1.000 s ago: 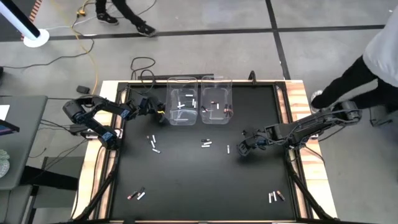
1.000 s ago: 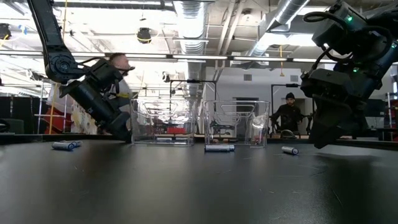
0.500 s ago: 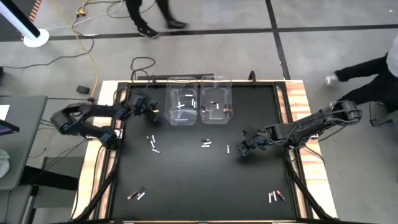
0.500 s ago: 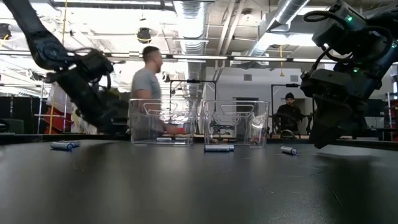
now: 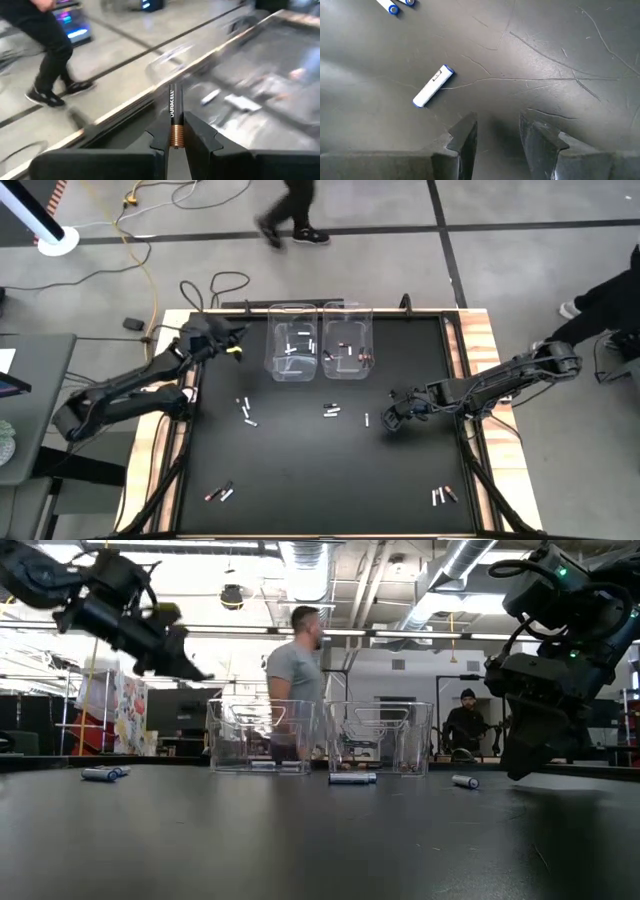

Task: Sort batteries
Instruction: Put the black battery into the right transparent bin

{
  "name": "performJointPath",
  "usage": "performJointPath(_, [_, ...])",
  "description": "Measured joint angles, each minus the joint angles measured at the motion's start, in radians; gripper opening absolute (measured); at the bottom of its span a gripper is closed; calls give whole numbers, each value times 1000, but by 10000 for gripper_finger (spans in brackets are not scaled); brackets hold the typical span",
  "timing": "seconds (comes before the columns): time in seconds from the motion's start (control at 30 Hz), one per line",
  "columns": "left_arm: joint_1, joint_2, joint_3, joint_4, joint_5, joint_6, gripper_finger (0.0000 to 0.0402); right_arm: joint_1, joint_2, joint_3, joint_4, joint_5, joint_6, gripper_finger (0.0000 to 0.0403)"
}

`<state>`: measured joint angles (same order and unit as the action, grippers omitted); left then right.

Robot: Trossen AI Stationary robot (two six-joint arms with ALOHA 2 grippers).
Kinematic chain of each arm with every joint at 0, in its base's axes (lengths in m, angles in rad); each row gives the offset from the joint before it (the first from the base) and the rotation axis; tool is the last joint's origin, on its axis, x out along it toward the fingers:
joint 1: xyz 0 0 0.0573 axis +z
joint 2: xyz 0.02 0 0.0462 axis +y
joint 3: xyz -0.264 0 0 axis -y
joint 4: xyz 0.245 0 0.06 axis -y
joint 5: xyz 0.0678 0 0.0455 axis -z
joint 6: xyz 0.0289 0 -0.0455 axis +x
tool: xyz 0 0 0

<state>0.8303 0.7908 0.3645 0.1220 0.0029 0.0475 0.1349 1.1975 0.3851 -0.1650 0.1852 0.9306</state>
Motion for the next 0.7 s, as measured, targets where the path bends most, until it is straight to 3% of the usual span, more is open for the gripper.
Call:
performJointPath(0.13, [0,-6,105,-108,67,-10,30,0,0,0,0,0,-34,163])
performJointPath(0.3, [-1,91,302,-204,73,-22,30,0,0,0,0,0,-47,163])
performJointPath(0.5, [-34,312,583,-249,155,-26,29,0,0,0,0,0,-48,163])
performJointPath(0.7, [-144,603,877,-273,179,63,28,0,0,0,0,0,-49,163])
